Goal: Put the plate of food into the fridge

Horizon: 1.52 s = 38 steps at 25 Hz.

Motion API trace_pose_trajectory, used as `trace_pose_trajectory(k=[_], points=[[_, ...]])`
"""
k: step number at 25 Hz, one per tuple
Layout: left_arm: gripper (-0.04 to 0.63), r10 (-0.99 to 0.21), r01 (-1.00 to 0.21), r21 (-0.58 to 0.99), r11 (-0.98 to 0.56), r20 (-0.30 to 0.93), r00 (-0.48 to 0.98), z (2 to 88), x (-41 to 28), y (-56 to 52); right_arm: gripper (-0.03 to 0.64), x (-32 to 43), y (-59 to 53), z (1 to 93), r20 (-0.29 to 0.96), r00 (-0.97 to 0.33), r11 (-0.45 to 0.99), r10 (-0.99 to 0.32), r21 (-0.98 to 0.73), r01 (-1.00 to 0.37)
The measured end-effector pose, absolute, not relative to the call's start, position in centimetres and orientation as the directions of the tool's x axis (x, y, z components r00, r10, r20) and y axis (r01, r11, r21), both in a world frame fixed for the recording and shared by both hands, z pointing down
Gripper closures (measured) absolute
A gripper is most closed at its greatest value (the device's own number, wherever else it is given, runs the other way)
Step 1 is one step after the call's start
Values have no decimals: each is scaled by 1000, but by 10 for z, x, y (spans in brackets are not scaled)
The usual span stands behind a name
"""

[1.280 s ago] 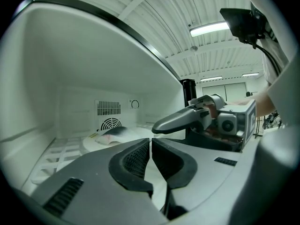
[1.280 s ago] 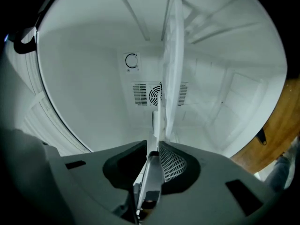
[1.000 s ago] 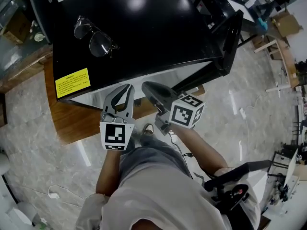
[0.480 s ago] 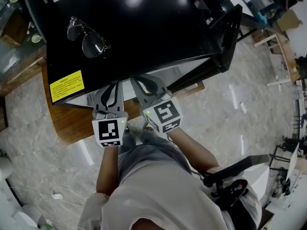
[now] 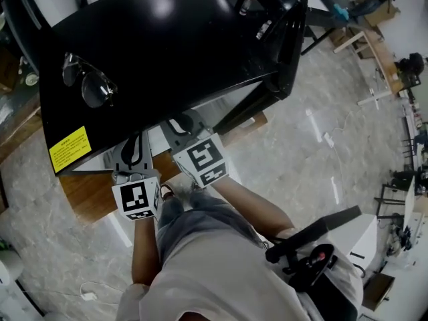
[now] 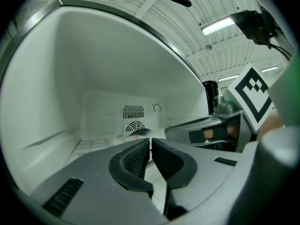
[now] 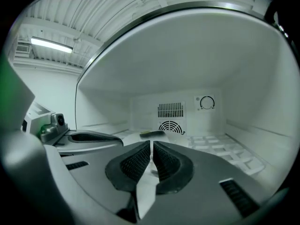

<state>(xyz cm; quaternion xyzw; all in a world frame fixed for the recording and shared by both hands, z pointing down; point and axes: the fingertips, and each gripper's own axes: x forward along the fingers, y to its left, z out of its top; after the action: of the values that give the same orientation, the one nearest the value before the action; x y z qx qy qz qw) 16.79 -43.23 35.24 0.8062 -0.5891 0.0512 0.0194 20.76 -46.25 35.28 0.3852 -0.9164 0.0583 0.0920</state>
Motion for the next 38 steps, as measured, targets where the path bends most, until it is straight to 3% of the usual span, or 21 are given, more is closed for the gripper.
trace_pose_trajectory(k=[19,29,32,38], points=[[569,-955,-957,28,-290,63,291,294,265,-395,595,329,-409,290,163,-658,662,-735,-37,-749],[575,-946,-947,67,-314,65,318,294,263,-349,598,332,-362,295,167,-609,608,-776,-63,-792],[575,-938,-941,70,-332,86,337,301,296,-314,598,364,-327,304,184,-600,594,-778,-93,-799],[575,-919,-926,81,-368,118,375,362,441,-301,598,508,-308,366,210,-571,560,-793,-117,-821]])
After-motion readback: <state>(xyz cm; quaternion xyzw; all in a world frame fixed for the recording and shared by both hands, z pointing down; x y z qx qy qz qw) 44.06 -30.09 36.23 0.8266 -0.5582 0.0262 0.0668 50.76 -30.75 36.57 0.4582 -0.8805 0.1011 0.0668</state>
